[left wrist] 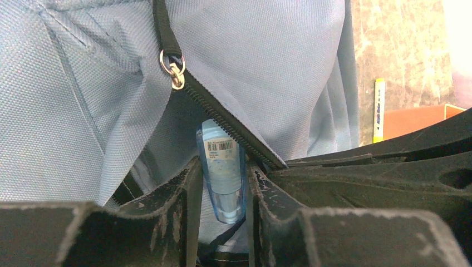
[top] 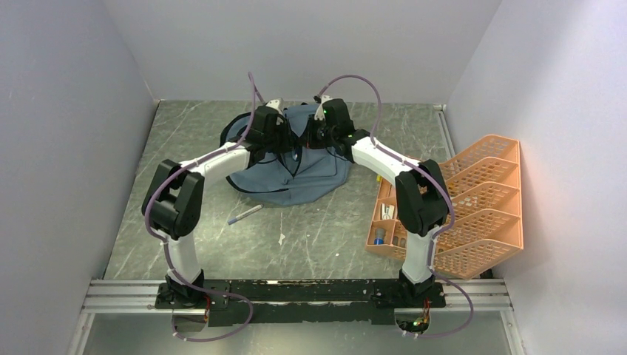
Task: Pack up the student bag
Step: Place the stationery in the student bag, then pick up the stationery from the center of the board.
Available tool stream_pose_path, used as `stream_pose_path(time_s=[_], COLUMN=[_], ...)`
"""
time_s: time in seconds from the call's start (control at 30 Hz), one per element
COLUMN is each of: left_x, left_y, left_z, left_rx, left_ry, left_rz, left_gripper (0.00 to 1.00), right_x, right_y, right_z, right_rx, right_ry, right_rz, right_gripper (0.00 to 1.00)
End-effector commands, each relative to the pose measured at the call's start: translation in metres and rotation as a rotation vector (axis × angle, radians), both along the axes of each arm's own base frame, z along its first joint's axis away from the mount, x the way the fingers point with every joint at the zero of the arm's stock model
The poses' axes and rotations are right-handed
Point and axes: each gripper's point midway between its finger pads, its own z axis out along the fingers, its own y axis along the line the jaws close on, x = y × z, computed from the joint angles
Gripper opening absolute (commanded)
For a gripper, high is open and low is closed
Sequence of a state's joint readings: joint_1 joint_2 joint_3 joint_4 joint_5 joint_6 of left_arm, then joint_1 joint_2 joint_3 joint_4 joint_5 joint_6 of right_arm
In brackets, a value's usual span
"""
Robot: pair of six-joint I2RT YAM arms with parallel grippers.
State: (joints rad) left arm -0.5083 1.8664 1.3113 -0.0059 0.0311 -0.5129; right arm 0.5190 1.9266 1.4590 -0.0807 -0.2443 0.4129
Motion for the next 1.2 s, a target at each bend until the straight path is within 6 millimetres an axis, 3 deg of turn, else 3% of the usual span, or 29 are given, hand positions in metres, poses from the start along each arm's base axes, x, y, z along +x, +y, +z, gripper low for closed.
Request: stream_pose_path(time_s=[0.0, 0.23, 0.53, 0.8, 1.07, 1.17], left_x=[0.000, -0.009, -0.030, -0.073, -0.132, -0.152], left_y=[-0.005, 0.001, 0.017, 0.071, 0.131, 0.155], left_z=[0.018, 0.029, 0.035, 0.042, 0.009, -0.010], left_rx=[-0.039, -0.041, -0.026, 0.061, 0.135, 0.146], left_ry=[-0.027, -0.042, -0.007, 0.001, 0.111, 0.209], left_rz=[-0.020, -0.019, -0.010, 0.087, 0.254, 0.402], left_gripper=[0.35, 0.47, 0.45, 0.45, 0.47, 0.55], right_x=[-0.011, -0.011, -0.011, -0.011, -0.012, -0.012], right_y=[0.001, 0.002, 0.000, -0.002, -0.003, -0.003], right_z=[0.015, 0.012, 0.010, 0.008, 0.004, 0.001], right_rx=[0.028, 0.031, 0.014, -0.001, -0.002, -0.004], right_ry=[-0.001, 0.004, 0.004, 0.002, 0.008, 0.012], right_rz=[0.023, 0.027, 0.028, 0.028, 0.024, 0.026], right_gripper=[0.00, 0.00, 0.00, 0.00, 0.00, 0.00])
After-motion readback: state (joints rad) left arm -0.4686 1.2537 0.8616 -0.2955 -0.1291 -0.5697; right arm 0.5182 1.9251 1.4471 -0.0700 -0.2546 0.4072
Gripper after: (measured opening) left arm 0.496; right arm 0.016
